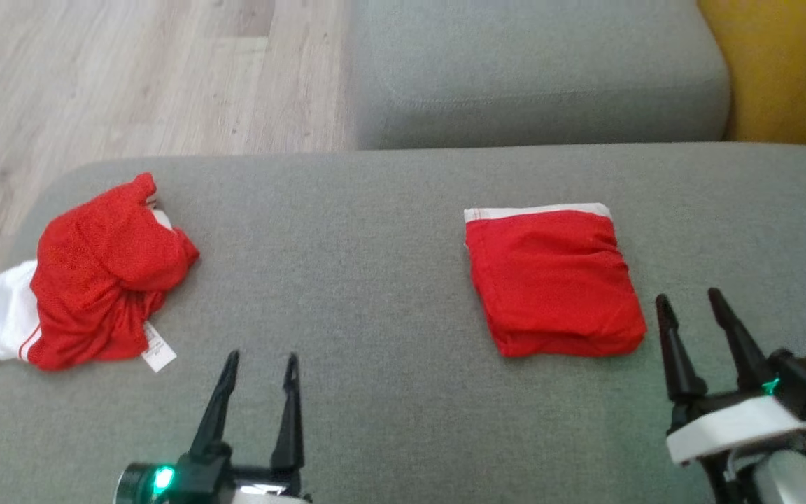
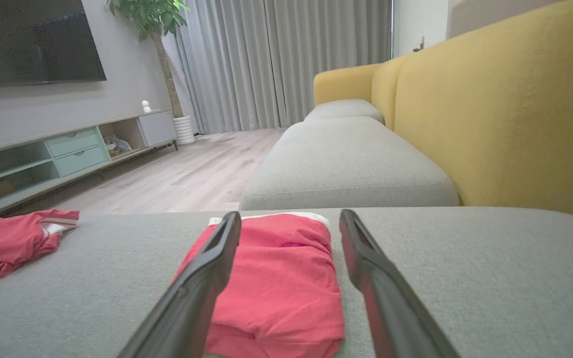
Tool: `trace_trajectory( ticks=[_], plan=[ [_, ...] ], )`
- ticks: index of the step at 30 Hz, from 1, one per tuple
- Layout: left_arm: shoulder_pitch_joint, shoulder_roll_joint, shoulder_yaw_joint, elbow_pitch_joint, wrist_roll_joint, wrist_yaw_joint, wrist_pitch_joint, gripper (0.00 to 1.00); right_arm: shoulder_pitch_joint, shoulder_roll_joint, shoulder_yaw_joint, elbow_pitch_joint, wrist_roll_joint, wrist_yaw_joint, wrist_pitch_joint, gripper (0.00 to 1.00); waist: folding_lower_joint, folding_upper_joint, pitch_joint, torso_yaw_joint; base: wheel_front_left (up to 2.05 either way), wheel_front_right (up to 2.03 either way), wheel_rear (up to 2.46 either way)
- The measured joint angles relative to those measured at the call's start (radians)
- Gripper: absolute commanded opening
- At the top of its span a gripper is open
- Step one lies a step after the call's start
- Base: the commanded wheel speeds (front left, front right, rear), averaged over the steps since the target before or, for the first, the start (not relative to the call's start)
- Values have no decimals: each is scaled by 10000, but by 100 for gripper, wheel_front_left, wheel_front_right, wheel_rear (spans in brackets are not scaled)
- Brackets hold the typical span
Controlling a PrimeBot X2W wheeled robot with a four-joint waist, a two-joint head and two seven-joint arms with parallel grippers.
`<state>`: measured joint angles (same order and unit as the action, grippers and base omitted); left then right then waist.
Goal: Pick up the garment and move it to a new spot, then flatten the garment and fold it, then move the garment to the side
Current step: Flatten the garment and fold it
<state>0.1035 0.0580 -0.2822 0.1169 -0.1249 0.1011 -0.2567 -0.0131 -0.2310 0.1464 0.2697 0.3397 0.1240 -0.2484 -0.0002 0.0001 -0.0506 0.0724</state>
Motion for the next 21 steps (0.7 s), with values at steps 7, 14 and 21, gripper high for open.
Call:
trace_trajectory(
  ticks=[7,14,21],
  plan=[
    [611,-4,573,0,15,98,0,100,1072,541,320,-171,-671,0,-25,100,0,0,-387,-163,0,0,0],
    [872,-10,727,-65,119,148,0,100,1311,809,510,-48,-815,0,-25,100,1,0,-535,-182,0,0,0],
    [893,-13,813,-21,130,144,0,100,1313,909,564,81,-949,0,-25,100,2,0,-539,-157,0,0,0]
  ],
)
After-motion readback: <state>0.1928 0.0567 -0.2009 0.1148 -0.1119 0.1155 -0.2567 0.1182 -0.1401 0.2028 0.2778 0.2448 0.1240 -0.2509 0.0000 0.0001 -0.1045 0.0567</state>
